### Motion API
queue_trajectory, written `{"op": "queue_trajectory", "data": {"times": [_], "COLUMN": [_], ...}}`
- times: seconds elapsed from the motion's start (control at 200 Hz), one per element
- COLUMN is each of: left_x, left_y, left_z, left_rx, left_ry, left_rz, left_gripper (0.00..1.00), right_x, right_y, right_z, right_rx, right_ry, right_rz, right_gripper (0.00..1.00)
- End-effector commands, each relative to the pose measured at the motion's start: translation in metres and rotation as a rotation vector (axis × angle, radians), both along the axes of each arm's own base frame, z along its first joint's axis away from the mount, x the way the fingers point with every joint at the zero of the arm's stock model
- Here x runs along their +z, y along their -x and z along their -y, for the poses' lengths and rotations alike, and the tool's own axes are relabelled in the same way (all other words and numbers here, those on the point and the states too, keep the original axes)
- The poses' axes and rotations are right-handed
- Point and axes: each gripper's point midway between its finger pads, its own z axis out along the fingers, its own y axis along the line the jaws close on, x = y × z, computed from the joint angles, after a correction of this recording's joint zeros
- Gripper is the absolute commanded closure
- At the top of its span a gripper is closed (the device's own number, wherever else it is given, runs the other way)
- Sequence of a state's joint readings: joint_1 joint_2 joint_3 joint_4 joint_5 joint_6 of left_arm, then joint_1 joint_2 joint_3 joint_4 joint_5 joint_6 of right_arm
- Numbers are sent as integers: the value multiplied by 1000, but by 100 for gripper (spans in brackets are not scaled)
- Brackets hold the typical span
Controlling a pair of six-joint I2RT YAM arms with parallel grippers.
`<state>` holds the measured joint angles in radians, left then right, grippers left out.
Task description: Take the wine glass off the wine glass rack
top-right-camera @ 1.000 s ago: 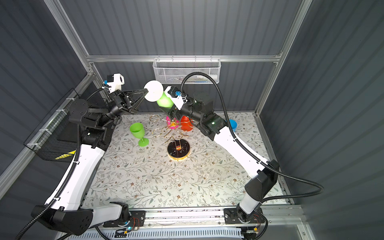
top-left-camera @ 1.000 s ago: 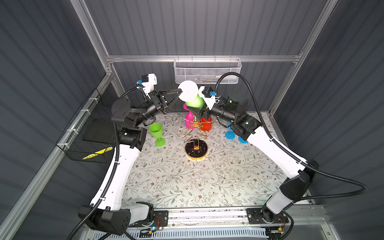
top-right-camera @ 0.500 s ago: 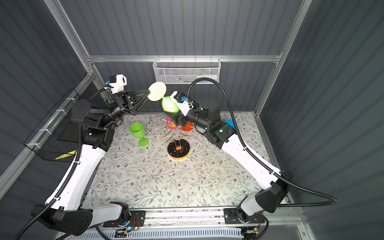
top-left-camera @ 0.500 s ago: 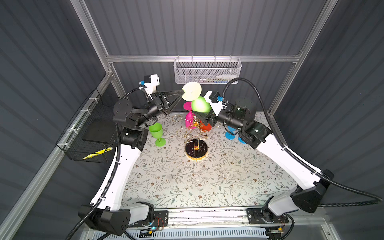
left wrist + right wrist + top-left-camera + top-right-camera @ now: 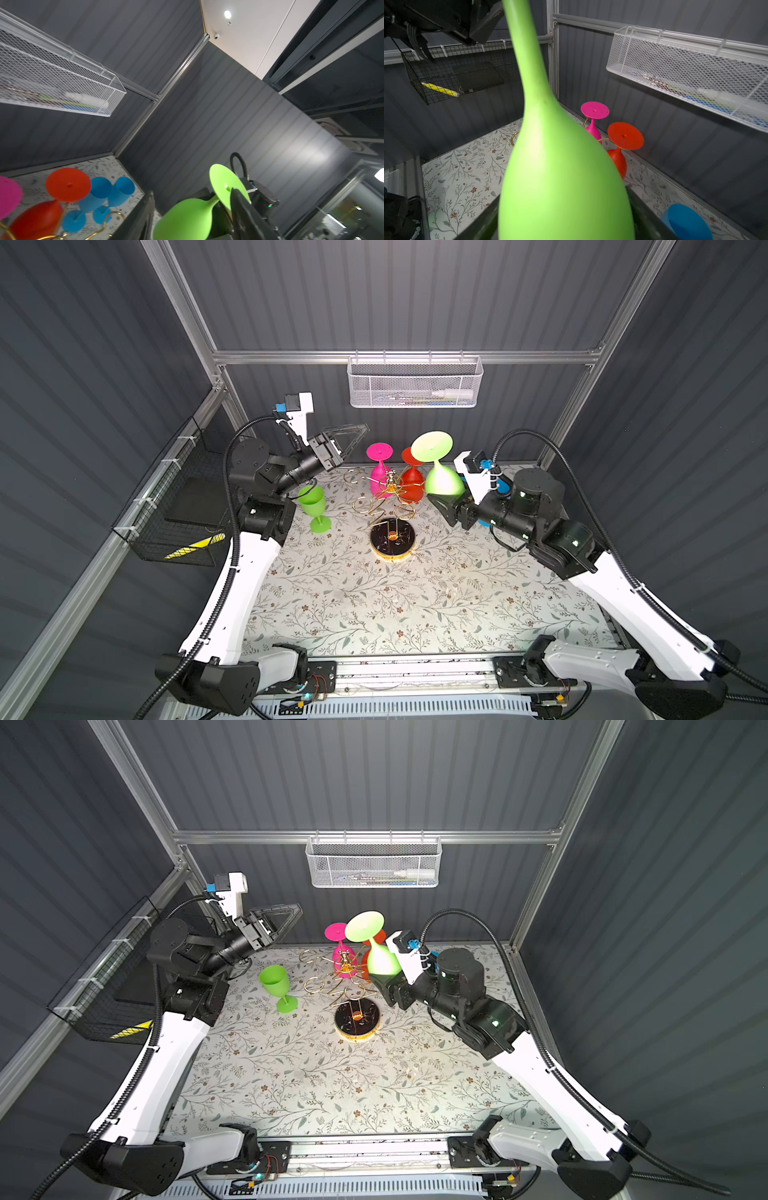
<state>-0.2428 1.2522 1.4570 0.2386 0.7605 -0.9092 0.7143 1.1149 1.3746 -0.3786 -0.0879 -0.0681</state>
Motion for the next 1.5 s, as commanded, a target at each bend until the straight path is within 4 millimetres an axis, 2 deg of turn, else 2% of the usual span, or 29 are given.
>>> {"op": "queue_trajectory", "data": {"times": [0.0,0.16,0.285,0.295,0.31,0.53,0.87,1.231,1.371,1.496], "left_x": [-19,-24,-25,-37,-42,-59,-60,-48,-50,-55], "left_y": [-8,-7,15,13,14,28,36,31,31,29], "left_z": [-1,12,40,44,48,76,96,98,101,104], "left_rx": [129,196,204,193,192,159,170,242,222,207], "left_ry": [-204,-347,-481,-502,-520,-637,-662,-647,-646,-666], "left_rz": [205,469,749,751,770,955,1058,1088,1083,1072], "left_gripper": [42,44,44,44,44,44,47,52,56,67], "right_x": [-19,-26,-21,-20,-25,-23,-22,-32,-35,-36], "right_y": [11,17,16,17,12,4,7,14,16,17], "right_z": [21,29,31,31,27,16,5,-3,-6,-6], "right_rx": [-65,-84,-96,-95,-96,-82,-25,25,39,39], "right_ry": [37,78,87,85,99,116,122,113,104,103], "right_rz": [-114,-179,-201,-200,-216,-238,-263,-325,-339,-347], "right_gripper": [44,45,46,46,46,47,48,49,50,50]}}
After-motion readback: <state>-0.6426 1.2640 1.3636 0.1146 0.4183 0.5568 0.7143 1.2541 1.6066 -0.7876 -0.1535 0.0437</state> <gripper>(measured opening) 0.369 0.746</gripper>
